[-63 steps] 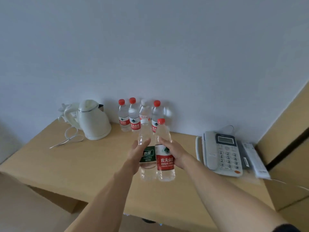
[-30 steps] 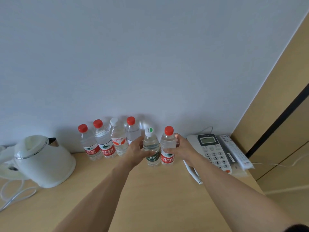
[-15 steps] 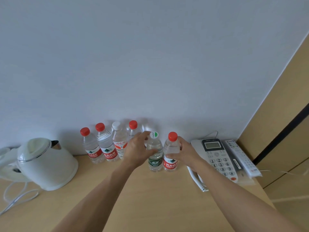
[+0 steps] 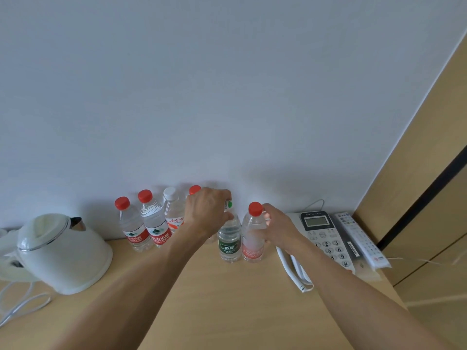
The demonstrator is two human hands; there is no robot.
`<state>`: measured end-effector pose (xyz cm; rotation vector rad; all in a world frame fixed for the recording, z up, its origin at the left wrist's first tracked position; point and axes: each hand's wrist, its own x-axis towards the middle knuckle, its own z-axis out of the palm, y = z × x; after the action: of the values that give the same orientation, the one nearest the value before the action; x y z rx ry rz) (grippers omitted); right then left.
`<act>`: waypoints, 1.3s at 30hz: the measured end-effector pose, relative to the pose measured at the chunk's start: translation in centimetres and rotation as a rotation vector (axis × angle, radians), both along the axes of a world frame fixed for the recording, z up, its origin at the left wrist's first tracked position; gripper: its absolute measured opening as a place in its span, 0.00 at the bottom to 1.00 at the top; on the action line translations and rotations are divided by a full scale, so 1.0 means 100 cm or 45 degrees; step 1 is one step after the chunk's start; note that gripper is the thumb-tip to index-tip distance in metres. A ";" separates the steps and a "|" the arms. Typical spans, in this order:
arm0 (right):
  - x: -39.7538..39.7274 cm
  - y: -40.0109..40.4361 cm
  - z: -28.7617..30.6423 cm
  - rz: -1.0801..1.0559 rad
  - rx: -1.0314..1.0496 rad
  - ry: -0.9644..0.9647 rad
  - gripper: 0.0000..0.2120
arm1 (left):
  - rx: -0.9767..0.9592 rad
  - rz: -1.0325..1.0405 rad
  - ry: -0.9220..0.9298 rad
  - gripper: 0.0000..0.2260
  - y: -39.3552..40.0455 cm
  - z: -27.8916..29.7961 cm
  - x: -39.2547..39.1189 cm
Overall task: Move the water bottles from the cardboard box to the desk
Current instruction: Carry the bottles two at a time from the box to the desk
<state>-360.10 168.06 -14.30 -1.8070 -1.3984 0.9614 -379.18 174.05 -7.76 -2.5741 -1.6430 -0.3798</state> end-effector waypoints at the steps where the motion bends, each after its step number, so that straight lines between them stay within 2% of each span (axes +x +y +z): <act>1: 0.000 0.000 0.000 0.000 0.003 -0.006 0.28 | 0.010 0.014 0.020 0.17 0.002 0.001 0.001; 12: 0.001 -0.003 -0.001 -0.007 0.009 0.017 0.28 | 0.068 -0.006 0.278 0.20 0.037 0.010 0.011; 21: 0.003 -0.003 -0.006 -0.014 0.020 0.037 0.28 | 0.079 0.026 0.377 0.19 0.055 0.017 0.014; 30: 0.003 -0.003 -0.008 -0.010 0.027 0.025 0.29 | 0.088 0.076 0.381 0.18 0.055 0.015 0.018; 39: 0.004 -0.007 -0.011 0.008 0.063 -0.016 0.28 | 0.029 0.082 0.251 0.19 0.052 0.010 0.011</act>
<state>-359.75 167.34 -15.38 -1.7759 -1.4242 0.9129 -378.05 179.27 -6.71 -2.4449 -1.6370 -0.1345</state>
